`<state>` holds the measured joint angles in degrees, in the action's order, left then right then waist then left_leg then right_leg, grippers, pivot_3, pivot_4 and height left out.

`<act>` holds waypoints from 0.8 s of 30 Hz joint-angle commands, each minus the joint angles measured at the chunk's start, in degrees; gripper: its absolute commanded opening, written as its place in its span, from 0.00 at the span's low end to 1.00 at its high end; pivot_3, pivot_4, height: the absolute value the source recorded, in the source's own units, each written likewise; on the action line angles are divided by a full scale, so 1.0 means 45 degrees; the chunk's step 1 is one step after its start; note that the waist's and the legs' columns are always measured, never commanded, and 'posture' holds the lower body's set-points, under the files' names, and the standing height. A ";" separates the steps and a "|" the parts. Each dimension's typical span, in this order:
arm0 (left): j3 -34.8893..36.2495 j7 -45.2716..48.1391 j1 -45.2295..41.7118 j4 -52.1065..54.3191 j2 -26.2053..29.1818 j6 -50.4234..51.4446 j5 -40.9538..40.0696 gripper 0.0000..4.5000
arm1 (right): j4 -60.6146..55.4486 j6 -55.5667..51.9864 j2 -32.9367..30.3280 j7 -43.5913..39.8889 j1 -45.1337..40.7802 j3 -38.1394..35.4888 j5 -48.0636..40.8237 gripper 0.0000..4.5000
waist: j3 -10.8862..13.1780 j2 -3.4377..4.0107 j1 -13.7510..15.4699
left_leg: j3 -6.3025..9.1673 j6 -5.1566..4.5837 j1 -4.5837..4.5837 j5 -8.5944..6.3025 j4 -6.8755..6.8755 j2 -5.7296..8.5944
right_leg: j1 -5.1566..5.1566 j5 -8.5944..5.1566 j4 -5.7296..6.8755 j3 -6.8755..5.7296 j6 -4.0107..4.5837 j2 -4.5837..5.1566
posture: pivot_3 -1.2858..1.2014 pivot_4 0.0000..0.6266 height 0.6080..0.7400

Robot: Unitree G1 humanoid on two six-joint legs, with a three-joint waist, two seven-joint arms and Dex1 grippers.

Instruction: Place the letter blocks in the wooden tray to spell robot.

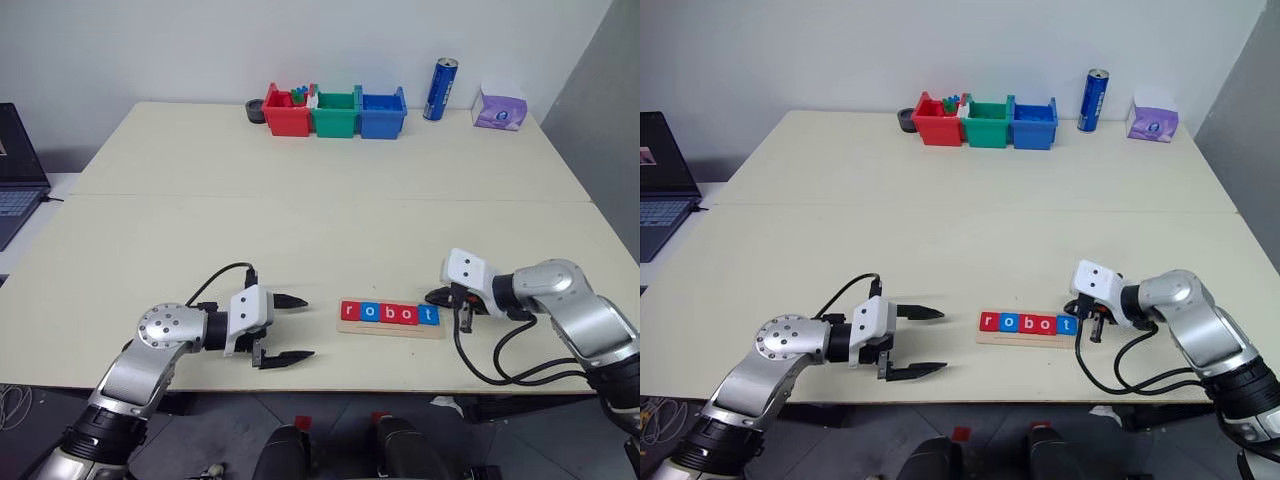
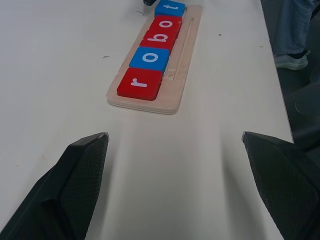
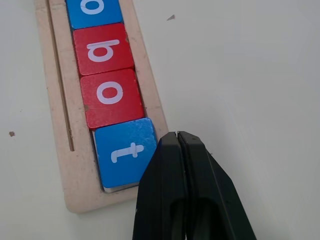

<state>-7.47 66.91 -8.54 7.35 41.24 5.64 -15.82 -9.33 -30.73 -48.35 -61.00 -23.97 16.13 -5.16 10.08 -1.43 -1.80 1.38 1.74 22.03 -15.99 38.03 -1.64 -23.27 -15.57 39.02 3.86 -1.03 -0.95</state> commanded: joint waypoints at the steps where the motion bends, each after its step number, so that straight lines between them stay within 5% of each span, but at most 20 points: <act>1: 0.0116 -0.0006 0.0064 0.0176 0.0005 -0.0265 -0.0021 1.00 | -0.0441 0.0137 -0.0018 -0.0155 -0.0067 -0.0004 0.0050 0.01 | 0.0000 0.0000 0.0001 | 0.0000 0.0000 0.0000 0.0000 0.0000 0.0000 | 0.0000 0.0000 0.0000 0.0001 0.0000 0.0000 | 0.52 0.24 1.00; 12: 0.0218 -0.0039 0.0140 0.0192 0.0012 -0.0308 -0.0038 1.00 | -0.0917 0.0020 0.0014 0.0105 -0.0134 -0.0507 -0.0248 0.01 | 0.0000 0.0000 0.0002 | 0.0002 0.0000 0.0000 0.0000 0.0001 0.0000 | 0.0000 0.0000 0.0000 0.0000 0.0001 0.0000 | 0.52 0.24 1.00; 18: 0.0648 -0.0299 0.0284 0.0069 0.0161 0.0081 -0.0123 1.00 | -0.3128 -0.1434 -0.0176 -0.0502 0.1377 -0.2777 -0.3036 0.01 | 0.0000 0.0000 0.0017 | 0.0011 0.0000 0.0005 0.0000 -0.0001 -0.0002 | 0.0001 0.0000 -0.0001 -0.0013 0.0000 0.0001 | 0.52 0.24 1.00; 21: 0.0846 -0.0594 0.0232 0.0217 0.0184 0.0370 -0.0136 1.00 | -0.4123 -0.2088 -0.0178 -0.0356 0.2243 -0.3828 -0.4156 0.14 | -0.0001 -0.0001 0.0029 | 0.0020 0.0000 0.0010 0.0000 -0.0001 -0.0003 | 0.0003 0.0000 -0.0001 -0.0020 0.0001 0.0002 | 0.52 0.24 1.00; 24: 0.1070 -0.0696 0.0090 0.0548 0.0184 0.0843 -0.0484 1.00 | -0.4591 -0.2422 -0.0276 -0.0140 0.2795 -0.4432 -0.4734 0.37 | 0.0000 -0.0002 0.0025 | 0.0018 0.0000 0.0006 0.0000 0.0004 -0.0001 | 0.0006 -0.0013 -0.0001 -0.0018 -0.0024 0.0002 | 0.52 0.24 1.00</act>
<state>-4.43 64.24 -7.42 6.92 41.52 8.66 -16.29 -27.42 -40.95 -48.71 -62.10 -11.57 -0.99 -24.31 10.08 -1.44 -1.68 1.45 1.74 22.05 -15.99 38.05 -1.64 -23.23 -15.70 39.03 3.79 -1.26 -0.94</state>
